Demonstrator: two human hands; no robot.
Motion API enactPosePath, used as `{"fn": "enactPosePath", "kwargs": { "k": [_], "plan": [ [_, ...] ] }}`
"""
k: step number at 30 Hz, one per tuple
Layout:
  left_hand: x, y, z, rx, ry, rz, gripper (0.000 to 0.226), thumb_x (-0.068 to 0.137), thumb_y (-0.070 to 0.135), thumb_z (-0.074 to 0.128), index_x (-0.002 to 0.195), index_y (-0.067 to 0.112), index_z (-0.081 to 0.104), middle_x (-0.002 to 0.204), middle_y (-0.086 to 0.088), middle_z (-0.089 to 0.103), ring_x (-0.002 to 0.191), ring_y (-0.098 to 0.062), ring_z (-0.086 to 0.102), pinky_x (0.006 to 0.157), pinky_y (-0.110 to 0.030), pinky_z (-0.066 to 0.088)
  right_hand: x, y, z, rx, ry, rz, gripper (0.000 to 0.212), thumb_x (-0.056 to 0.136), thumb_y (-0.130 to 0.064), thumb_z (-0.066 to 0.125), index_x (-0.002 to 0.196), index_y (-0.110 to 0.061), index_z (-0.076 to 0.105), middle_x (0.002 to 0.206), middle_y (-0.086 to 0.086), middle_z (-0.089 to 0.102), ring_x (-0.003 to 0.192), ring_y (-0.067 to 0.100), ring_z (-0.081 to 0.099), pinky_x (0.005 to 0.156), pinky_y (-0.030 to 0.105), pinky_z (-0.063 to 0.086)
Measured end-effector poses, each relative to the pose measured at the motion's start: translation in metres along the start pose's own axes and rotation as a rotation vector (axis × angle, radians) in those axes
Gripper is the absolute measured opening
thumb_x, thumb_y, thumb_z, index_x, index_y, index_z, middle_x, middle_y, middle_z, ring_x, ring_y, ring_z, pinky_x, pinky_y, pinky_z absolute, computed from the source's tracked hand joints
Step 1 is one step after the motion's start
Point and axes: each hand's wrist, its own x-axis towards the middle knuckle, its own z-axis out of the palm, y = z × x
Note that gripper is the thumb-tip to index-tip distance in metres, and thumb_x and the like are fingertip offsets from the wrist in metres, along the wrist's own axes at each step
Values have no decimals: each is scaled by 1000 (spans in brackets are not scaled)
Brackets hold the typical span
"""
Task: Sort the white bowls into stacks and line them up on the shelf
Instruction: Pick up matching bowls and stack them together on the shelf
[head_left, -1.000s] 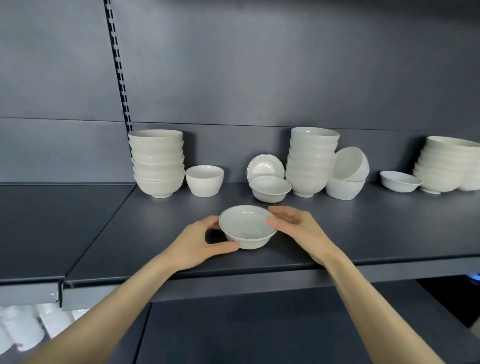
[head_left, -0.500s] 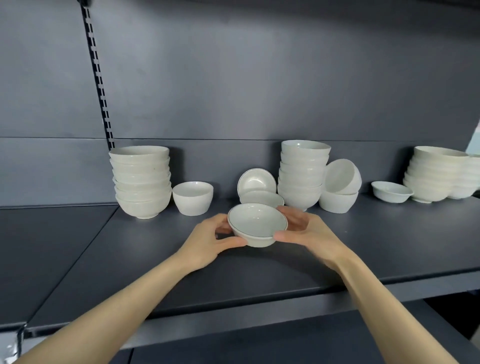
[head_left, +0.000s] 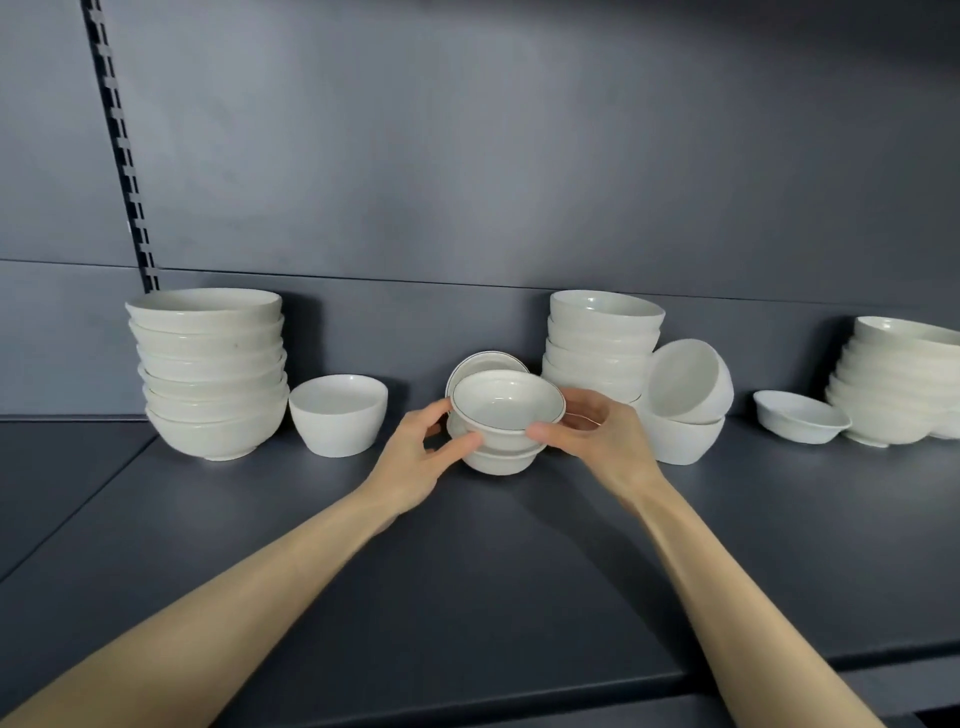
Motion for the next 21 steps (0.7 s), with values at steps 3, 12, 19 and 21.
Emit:
{"fn": "enactPosePath", "kwargs": {
  "k": [3,12,19,21],
  "plan": [
    [4,-9,3,-13,2,-29,62,69,59,67,128,45,53,135,7,53,127,-11,49,108,-36,41,6,8,-1,-14,-12,-12,34,72,-6,82,94,-24,65,91,-17,69,79,-11,65,70,6,50],
    [8,-14,4,-46,-42,0,40,91,23,64,127,36,55,123,17,64,116,-4,58,105,-29,42,13,26,4,-33,-25,11,41,74,-19,82,112,-17,68,108,-5,72,107,10,64,102,33,47],
    [8,-13,4,-60,-26,-12,39,93,15,61,118,43,54,110,33,65,110,9,58,95,-14,41,18,27,10,-116,-33,5,43,75,-25,80,115,-18,68,109,-9,71,107,9,63,102,34,47],
    [8,-13,4,-63,-17,-12,41,93,13,60,115,46,53,106,36,65,107,11,59,94,-13,43,18,28,11,-159,-11,7,42,74,-28,81,113,-19,69,107,-10,71,106,9,63,100,30,47]
  ]
}}
